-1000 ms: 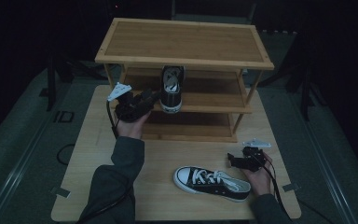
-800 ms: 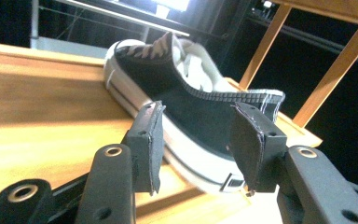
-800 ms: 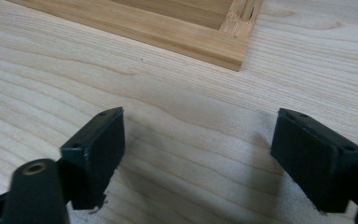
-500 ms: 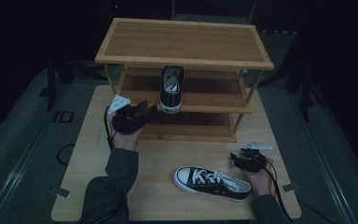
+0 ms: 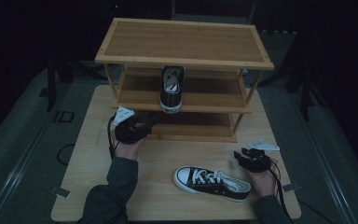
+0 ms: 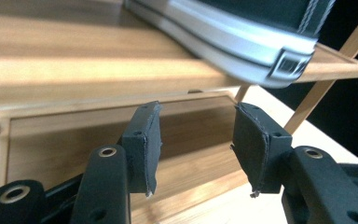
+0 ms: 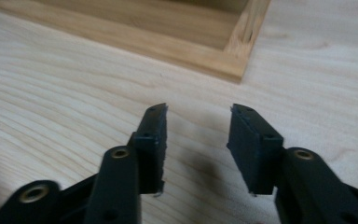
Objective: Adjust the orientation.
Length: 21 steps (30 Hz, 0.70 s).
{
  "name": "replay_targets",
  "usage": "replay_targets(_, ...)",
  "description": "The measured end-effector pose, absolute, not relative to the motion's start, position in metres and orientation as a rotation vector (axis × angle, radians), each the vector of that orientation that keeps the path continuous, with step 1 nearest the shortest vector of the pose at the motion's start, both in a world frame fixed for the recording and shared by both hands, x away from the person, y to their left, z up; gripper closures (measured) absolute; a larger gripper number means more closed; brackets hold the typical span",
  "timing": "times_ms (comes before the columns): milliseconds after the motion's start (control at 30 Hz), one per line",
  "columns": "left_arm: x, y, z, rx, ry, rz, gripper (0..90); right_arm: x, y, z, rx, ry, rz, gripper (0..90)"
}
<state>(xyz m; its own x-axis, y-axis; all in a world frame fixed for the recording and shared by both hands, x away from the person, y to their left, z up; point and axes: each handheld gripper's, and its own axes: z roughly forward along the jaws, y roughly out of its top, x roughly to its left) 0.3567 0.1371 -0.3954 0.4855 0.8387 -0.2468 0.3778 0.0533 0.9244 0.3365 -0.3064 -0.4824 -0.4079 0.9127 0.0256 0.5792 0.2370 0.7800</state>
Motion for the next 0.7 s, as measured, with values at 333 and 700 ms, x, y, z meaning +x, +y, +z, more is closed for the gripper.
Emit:
replay_targets(333, 0.35, 0.15, -0.412, 1.549, 1.146, 0.489, 52.1, 0.326, -0.308, -0.464, 1.318, 2.061, 1.114, 49.7)
replay_targets(700, 0.344, 0.156, -0.43, 1.572, 1.19, 0.479, 51.8, 0.302, -0.301, -0.439, 1.227, 2.135, 1.236, 70.0)
